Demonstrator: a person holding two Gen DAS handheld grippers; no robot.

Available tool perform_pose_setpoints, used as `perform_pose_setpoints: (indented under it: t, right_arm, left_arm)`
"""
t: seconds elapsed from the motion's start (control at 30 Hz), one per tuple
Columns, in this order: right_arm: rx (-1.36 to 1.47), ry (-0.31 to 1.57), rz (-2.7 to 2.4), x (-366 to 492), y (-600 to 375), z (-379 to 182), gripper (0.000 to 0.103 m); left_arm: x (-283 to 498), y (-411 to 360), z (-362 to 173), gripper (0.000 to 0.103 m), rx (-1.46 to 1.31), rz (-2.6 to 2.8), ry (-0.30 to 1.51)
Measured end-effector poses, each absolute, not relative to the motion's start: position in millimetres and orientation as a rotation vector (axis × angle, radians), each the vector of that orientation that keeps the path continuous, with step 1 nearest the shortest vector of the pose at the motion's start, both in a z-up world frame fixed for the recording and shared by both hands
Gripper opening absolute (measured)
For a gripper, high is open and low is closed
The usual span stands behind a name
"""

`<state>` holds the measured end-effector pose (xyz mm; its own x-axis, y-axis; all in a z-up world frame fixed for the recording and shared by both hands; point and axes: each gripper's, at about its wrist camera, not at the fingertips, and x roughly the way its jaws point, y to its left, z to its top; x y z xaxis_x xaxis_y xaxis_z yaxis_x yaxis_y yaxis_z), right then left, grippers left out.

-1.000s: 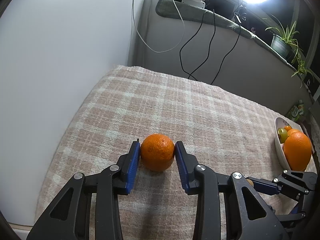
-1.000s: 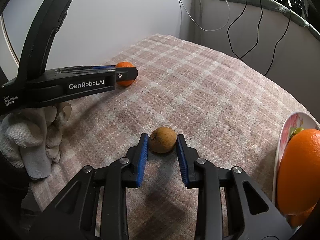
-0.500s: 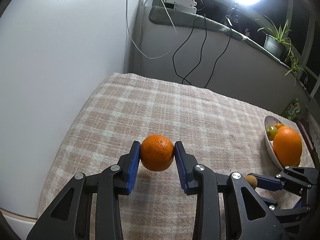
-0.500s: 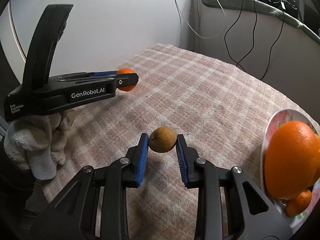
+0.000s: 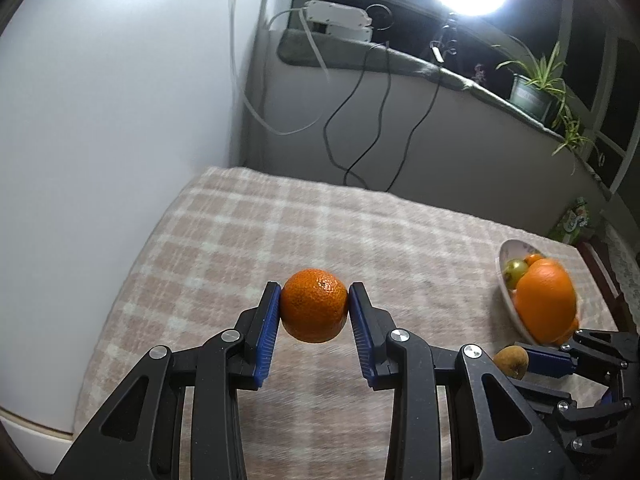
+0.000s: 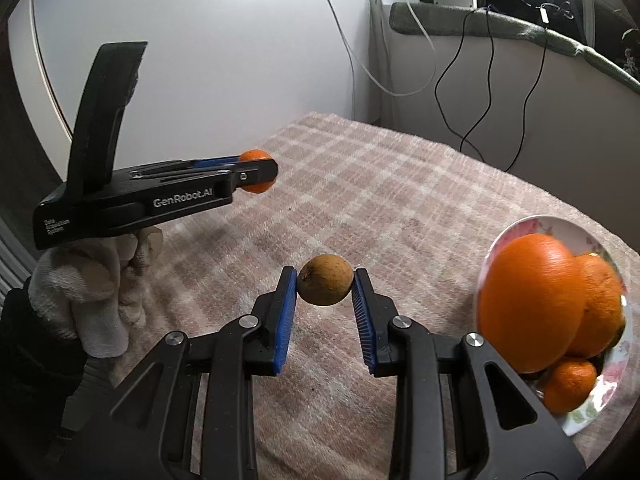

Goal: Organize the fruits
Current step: 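Carry the orange with the left gripper over the plate while the right carries the kiwi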

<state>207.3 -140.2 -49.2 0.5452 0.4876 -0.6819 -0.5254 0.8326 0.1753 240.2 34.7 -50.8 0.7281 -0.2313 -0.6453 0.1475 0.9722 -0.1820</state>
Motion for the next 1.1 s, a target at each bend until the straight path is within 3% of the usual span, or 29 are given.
perform_pose_setpoints:
  t: [1.1]
  right_arm:
    - [0.097, 0.705, 0.389, 215, -313, -17, 0.029]
  left_arm:
    - [257, -124, -12, 0.033, 0.022, -0.450, 0.656]
